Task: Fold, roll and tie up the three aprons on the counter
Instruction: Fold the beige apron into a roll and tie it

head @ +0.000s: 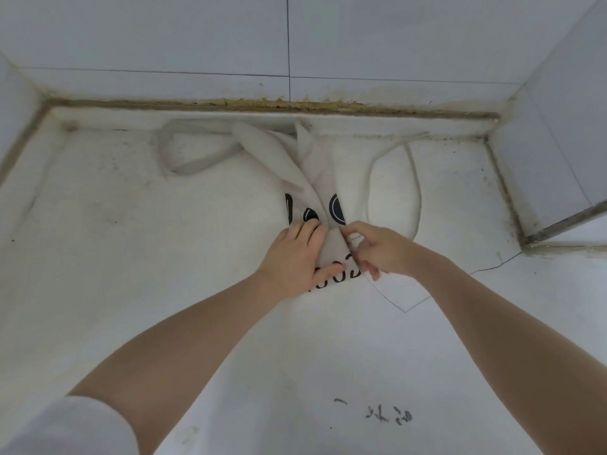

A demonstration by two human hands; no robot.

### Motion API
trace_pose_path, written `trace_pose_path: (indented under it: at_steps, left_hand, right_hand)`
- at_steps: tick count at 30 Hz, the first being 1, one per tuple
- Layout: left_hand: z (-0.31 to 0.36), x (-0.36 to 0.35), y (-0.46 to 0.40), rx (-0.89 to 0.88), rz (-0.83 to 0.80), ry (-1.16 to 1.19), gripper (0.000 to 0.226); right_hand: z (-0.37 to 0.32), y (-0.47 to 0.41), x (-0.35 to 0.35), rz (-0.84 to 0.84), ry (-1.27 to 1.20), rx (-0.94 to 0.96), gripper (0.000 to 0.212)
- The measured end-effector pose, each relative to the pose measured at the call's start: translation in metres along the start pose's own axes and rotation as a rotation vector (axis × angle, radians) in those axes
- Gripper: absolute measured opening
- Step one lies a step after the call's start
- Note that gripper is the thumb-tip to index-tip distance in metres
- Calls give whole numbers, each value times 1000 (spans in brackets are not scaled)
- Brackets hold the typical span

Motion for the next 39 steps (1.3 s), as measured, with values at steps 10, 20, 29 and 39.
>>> trace_pose_path:
  at_steps: [10, 20, 29, 39]
  left_hand:
    - [-3, 3, -17, -129, -156, -180, 108]
    - [-6, 3, -14, -227, 112, 105, 72]
    - [-24, 5, -12, 224, 74, 520, 131]
    - [-7, 14, -32, 20, -88, 115, 124]
  right_hand:
    - [2, -9, 27, 155, 608, -125, 14]
    - [-23, -18, 22, 404, 279, 64, 29]
    - [-29, -50, 13, 491, 19, -120, 25]
    - [0, -43, 32, 477, -569, -175, 19]
Point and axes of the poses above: each hand's wrist, its own y-axis away from the middle knuckle, its own x-axis out of the back of the hand, z = x × y, the point moved 7 cm from there along -y, towards the middle knuckle, and after that the axes turned 9 degrees about -z, right-handed, at the moved point
